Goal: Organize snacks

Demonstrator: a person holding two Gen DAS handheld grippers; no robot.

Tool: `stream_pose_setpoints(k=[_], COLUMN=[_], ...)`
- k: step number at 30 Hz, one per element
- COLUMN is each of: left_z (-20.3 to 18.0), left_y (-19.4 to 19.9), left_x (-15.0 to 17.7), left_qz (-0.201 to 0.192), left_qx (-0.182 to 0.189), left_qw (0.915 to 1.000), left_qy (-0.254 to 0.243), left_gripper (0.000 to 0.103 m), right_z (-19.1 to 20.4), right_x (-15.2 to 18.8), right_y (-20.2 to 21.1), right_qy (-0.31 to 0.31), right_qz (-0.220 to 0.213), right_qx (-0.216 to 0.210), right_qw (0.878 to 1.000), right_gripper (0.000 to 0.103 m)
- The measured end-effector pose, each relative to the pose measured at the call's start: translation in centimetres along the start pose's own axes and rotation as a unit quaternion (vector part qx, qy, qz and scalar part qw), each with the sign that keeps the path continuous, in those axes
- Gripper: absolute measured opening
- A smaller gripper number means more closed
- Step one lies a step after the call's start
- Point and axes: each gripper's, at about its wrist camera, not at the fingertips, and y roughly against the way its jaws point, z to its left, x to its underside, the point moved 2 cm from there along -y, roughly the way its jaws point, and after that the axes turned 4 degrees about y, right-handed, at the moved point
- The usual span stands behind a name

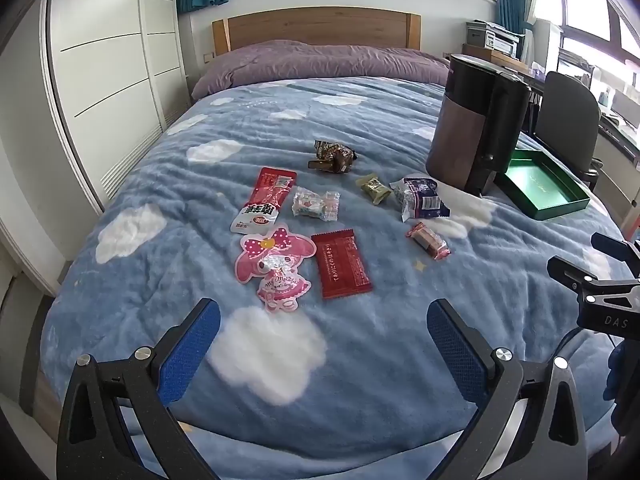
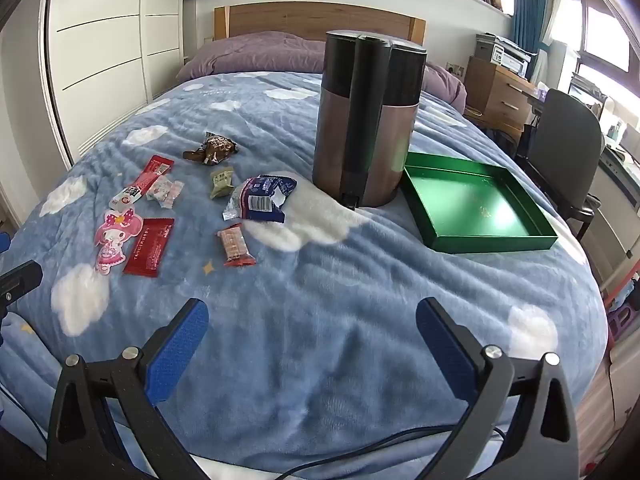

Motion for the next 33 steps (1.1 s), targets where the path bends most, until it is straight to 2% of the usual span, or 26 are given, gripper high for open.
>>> stream_pose_setpoints(k=[33], left_z=[-1.1], left_y=[0.1], left_x=[0.6], left_qz=[0.006], left_qx=[0.006], left_qw=[0.9999], left_qy=[-0.006], left_gripper=[0.102], right_z=[-0.1], right_x=[0.1], right_y=[0.1], right_qy=[-0.001], right_qz=[0.0], right_qx=[0.0], right_qw=[1.0], right_gripper=[0.103])
